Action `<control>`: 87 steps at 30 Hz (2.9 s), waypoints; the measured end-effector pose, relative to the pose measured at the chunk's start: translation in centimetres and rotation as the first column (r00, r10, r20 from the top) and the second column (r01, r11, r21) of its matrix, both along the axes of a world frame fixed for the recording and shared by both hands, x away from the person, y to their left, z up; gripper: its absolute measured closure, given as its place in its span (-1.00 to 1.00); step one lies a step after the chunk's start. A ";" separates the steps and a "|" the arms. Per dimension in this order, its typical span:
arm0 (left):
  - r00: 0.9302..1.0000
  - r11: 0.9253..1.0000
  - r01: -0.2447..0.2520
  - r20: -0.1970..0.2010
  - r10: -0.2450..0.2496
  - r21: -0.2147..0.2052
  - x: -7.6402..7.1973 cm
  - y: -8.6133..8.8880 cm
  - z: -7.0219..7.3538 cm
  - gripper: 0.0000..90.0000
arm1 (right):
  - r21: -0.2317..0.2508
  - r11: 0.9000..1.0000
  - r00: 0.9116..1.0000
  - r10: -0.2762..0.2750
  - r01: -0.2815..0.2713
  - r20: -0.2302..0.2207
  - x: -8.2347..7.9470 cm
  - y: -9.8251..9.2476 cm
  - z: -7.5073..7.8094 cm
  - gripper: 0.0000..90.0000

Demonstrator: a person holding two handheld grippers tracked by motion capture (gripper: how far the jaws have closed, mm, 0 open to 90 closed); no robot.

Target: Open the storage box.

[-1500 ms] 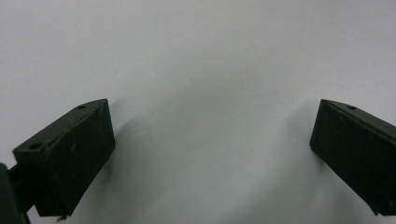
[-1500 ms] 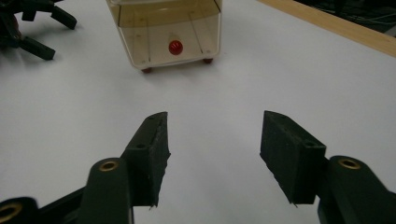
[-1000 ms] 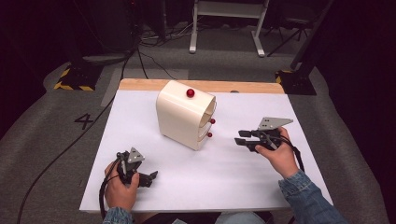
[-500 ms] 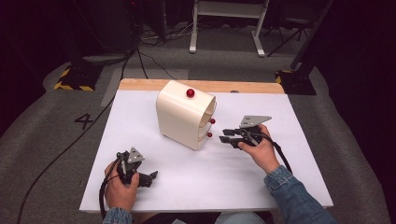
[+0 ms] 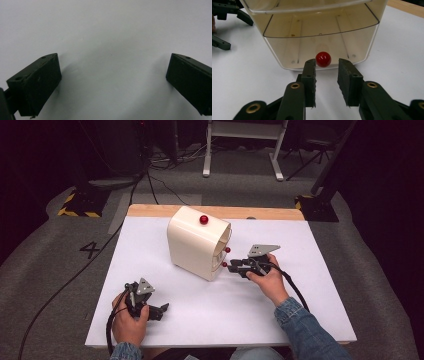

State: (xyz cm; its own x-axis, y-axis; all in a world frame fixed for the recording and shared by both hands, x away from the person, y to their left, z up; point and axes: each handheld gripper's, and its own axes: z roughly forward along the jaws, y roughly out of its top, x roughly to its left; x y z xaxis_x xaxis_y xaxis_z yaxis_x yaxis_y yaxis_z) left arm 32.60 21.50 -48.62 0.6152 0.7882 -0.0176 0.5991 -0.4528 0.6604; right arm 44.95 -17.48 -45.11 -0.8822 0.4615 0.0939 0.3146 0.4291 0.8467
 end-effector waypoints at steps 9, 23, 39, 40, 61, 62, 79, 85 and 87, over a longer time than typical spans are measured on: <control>1.000 1.000 0.000 0.001 0.000 -0.003 0.0 0.0 0.0 -1.00 | 0.009 1.000 1.000 0.000 0.000 -0.018 0.4 0.9 -0.8 0.56; 1.000 1.000 0.000 0.003 0.000 -0.001 0.0 0.0 0.0 -1.00 | 0.000 1.000 1.000 0.009 -0.009 -0.009 0.5 1.3 -0.9 0.65; 1.000 1.000 -0.002 -0.006 0.002 -0.004 0.0 0.0 0.0 -1.00 | -0.019 1.000 1.000 -0.002 0.002 0.000 -1.2 -1.6 0.1 0.65; 1.000 1.000 -0.002 -0.006 0.002 -0.004 0.0 0.0 0.0 -1.00 | -0.016 1.000 1.000 -0.004 0.004 -0.003 -1.4 -1.8 0.1 0.65; 1.000 1.000 -0.002 -0.011 0.002 -0.001 0.1 0.0 0.1 -1.00 | -0.015 1.000 1.000 -0.023 0.023 -0.012 -3.5 -5.5 0.3 0.65; 1.000 1.000 -0.003 -0.012 0.003 -0.002 0.1 -0.1 0.1 -1.00 | -0.021 1.000 1.000 -0.023 0.022 -0.014 -3.6 -5.5 0.2 0.65; 1.000 1.000 -0.001 -0.015 0.001 -0.002 0.2 0.0 0.1 -1.00 | -0.075 0.996 0.997 -0.052 0.048 -0.058 -3.6 -6.2 -1.7 0.45; 1.000 1.000 -0.002 -0.013 0.002 0.000 0.2 0.0 0.1 -1.00 | -0.089 0.994 0.997 -0.060 0.056 -0.051 -3.8 -6.5 -1.8 0.29; 1.000 1.000 -0.004 -0.019 0.004 -0.004 0.2 -0.1 0.1 -1.00 | -0.095 0.994 0.997 -0.064 0.060 -0.040 -4.0 -6.6 -1.5 0.25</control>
